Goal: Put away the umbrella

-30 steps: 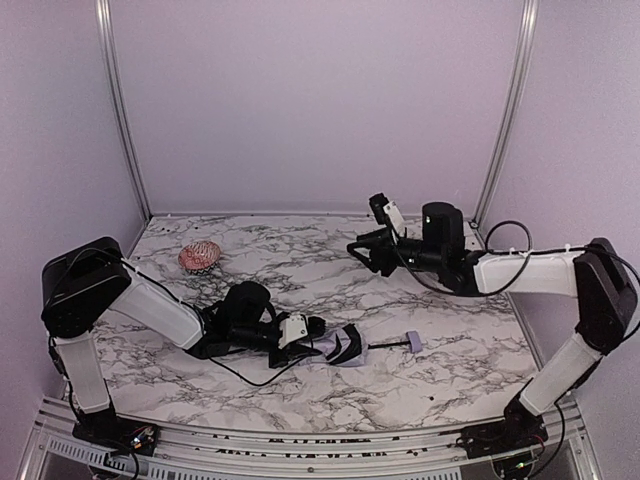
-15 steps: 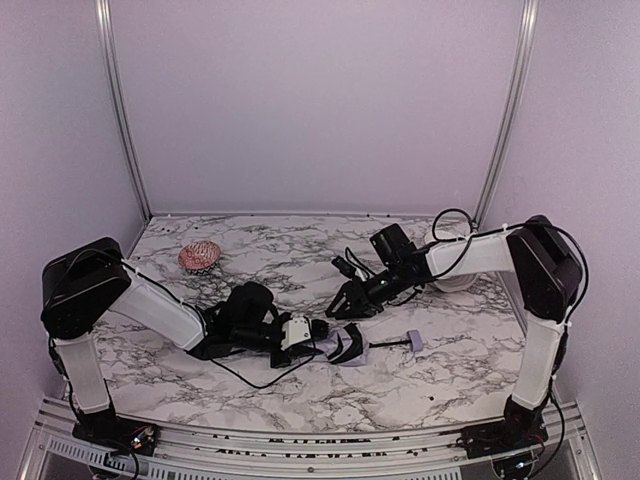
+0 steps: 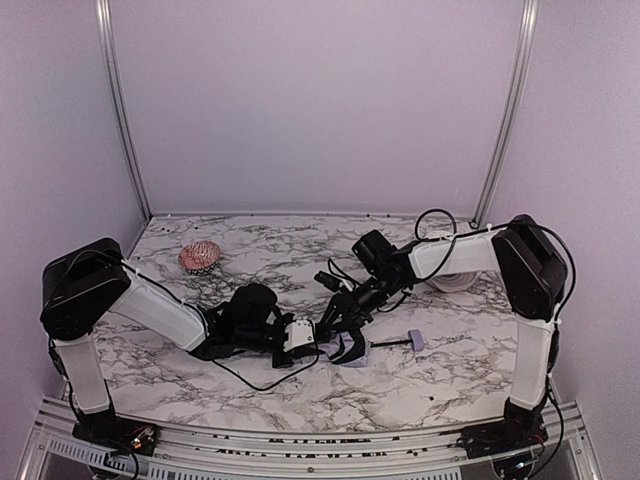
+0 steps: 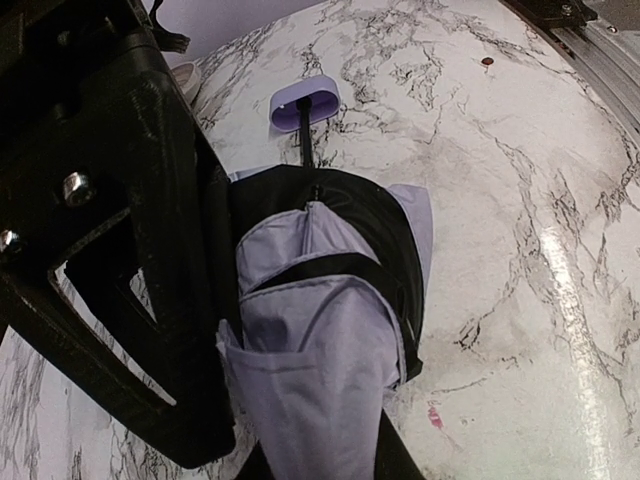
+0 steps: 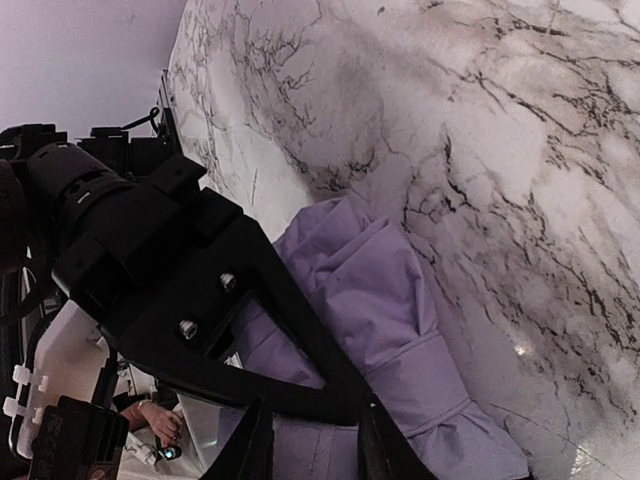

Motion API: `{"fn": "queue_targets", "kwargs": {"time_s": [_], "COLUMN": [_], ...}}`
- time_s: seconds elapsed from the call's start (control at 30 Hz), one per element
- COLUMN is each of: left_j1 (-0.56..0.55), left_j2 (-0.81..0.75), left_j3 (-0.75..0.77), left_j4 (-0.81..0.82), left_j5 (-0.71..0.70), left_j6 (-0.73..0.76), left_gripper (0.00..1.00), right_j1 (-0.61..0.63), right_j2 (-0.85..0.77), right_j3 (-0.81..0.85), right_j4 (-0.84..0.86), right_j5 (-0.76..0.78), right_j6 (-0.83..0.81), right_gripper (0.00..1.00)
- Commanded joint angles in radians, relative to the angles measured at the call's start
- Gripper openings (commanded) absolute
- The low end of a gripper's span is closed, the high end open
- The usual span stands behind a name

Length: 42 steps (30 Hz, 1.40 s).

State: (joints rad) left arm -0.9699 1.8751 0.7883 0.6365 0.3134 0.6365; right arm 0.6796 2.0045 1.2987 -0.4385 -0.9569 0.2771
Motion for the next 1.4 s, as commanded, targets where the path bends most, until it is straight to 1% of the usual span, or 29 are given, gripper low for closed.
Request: {"fn": "queue_targets", "kwargs": {"time_s": [0.0, 0.17, 0.23, 0.33, 0.37, 0.43, 0.57, 0.77, 0.8, 0.87, 0.93, 1.07, 1.13, 1.37], "left_j1": [0.001, 0.001, 0.001, 0.001, 0.001, 0.001, 0.001, 0.001, 0.001, 0.002, 0.001, 0.001, 0.001, 0.003], "left_j2": [0.025, 0.025, 0.025, 0.027, 0.027, 0.029, 0.03, 0.035, 0.034, 0.035, 0.033, 0.033, 0.032, 0.07], "left_j3": [0.01, 0.014, 0.015, 0.018, 0.02, 0.023, 0.025, 0.028, 0.029, 0.028, 0.029, 0.029, 0.03, 0.069], "left_j4": [-0.12, -0.132, -0.138, -0.145, -0.148, -0.153, -0.159, -0.168, -0.17, -0.174, -0.177, -0.185, -0.188, -0.25], "left_j5": [-0.047, -0.056, -0.059, -0.061, -0.062, -0.063, -0.064, -0.082, -0.082, -0.082, -0.08, -0.075, -0.067, -0.043], "left_j6": [0.012, 0.017, 0.018, 0.018, 0.019, 0.02, 0.023, 0.032, 0.033, 0.034, 0.033, 0.029, 0.023, 0.005], "left_gripper": [0.0, 0.0, 0.0, 0.0, 0.0, 0.0, 0.0, 0.0, 0.0, 0.0, 0.0, 0.0, 0.0, 0.0], "right_j1": [0.0, 0.004, 0.015, 0.028, 0.03, 0.032, 0.042, 0.075, 0.075, 0.074, 0.071, 0.072, 0.071, 0.069], "right_j2": [-0.006, -0.03, -0.037, -0.034, -0.033, -0.036, -0.087, -0.131, -0.139, -0.158, -0.178, -0.24, -0.29, -0.463], "right_j3": [0.049, 0.054, 0.052, 0.045, 0.042, 0.041, 0.047, 0.057, 0.048, 0.043, 0.046, 0.031, -0.001, -0.241], "right_j4": [-0.112, -0.149, -0.157, -0.146, -0.145, -0.146, -0.141, -0.277, -0.291, -0.313, -0.308, -0.243, -0.175, 0.161], "right_j5": [-0.053, -0.033, -0.01, -0.013, -0.013, -0.018, -0.035, -0.057, -0.042, 0.023, 0.1, 0.264, 0.304, 0.302], "right_j6": [-0.048, -0.065, -0.077, -0.071, -0.068, -0.066, -0.089, -0.231, -0.241, -0.252, -0.251, -0.264, -0.28, -0.262], "right_gripper": [0.28, 0.31, 0.28, 0.2, 0.21, 0.25, 0.26, 0.26, 0.27, 0.28, 0.31, 0.36, 0.4, 0.5]}}
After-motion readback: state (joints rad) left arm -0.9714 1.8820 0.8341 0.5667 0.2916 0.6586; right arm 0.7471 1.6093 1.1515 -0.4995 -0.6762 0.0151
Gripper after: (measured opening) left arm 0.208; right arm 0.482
